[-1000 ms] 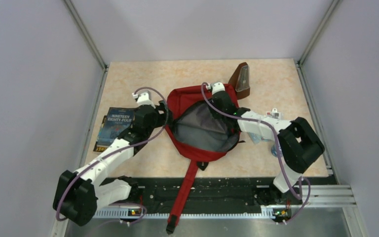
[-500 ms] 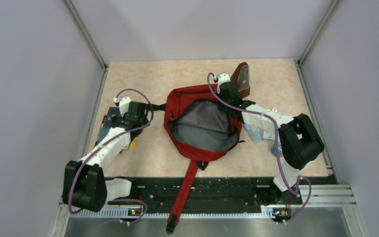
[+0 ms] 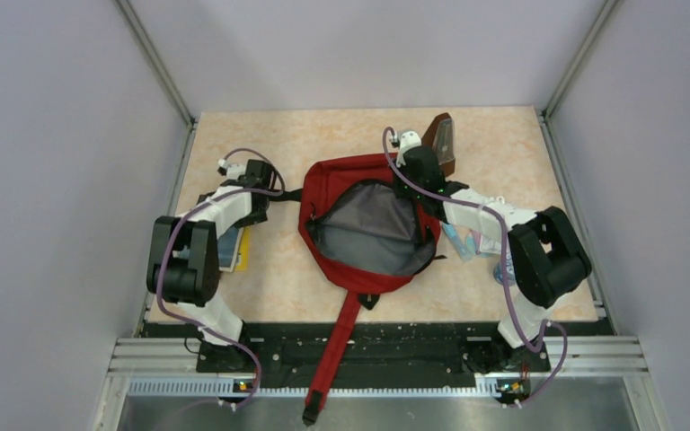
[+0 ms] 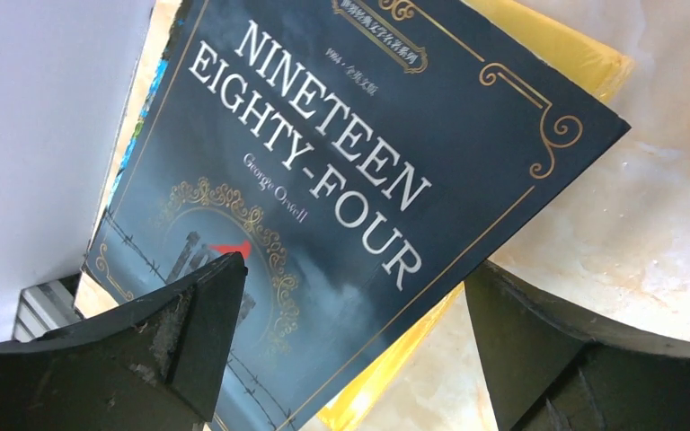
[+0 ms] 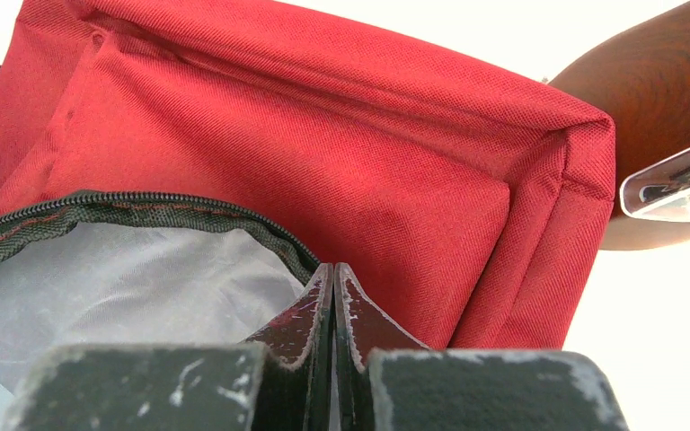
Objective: Pack the student bag
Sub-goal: Pick up the book from the center of the board.
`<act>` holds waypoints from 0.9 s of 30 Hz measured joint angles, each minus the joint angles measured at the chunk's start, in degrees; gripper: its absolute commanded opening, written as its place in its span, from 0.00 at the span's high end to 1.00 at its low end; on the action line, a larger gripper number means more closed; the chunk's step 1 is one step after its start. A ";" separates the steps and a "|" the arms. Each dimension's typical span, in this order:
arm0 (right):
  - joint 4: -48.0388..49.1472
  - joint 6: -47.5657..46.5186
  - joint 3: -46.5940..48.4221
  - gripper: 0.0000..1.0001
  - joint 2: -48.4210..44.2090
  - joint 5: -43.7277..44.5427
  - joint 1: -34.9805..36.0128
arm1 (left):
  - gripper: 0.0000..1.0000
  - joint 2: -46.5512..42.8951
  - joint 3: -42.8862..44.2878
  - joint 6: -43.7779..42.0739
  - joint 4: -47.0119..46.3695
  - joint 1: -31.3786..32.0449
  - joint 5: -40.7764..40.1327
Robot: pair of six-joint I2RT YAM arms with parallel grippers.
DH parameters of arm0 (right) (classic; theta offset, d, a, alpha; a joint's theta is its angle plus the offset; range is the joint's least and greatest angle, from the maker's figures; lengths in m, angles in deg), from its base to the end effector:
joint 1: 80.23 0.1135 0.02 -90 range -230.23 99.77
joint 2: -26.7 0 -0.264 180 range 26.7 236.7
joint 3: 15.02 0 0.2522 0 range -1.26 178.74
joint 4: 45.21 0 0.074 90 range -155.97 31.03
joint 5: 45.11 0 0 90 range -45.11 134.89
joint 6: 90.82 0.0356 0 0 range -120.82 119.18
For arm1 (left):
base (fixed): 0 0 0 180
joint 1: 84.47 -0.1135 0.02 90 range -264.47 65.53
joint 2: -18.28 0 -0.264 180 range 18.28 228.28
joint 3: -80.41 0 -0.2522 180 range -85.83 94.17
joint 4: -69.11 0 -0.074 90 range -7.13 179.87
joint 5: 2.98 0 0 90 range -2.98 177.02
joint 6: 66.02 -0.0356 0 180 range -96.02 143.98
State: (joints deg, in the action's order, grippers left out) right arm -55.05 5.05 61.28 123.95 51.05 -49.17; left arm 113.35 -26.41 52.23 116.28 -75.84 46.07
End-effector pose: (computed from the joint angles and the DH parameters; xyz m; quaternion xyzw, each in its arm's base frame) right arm 0.3299 0.1942 0.2292 -0.1634 0.8531 0.1119 0.4827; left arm 0.3134 -0.0240 0.1882 -0.2196 0.8969 0.2725 0.2703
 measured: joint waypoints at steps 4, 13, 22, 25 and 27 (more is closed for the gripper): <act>0.46 0.37 -0.57 1.00 0.00 -0.52 -0.37 | 0.11 3.23 1.51 -2.40 0.57 -0.46 0.17; 0.87 0.76 -1.42 1.00 -0.07 -1.16 -0.92 | 0.83 4.39 2.84 -7.41 -0.92 -1.03 -0.68; 0.66 0.76 -1.42 1.00 -0.09 -1.49 -0.94 | 1.00 -4.46 -1.40 -7.50 -0.81 -1.16 1.33; -0.15 0.79 -1.42 0.85 -0.37 -2.34 -0.94 | 1.00 -11.21 -3.91 -7.13 0.11 -0.74 3.78; -1.03 1.07 -1.42 0.62 -1.01 -3.65 -0.94 | 1.00 -17.00 -5.55 -7.02 0.28 -0.46 7.13</act>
State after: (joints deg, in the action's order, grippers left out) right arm -56.08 6.12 59.86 122.95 47.40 -50.10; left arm 96.34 -31.96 45.21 116.57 -76.30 53.19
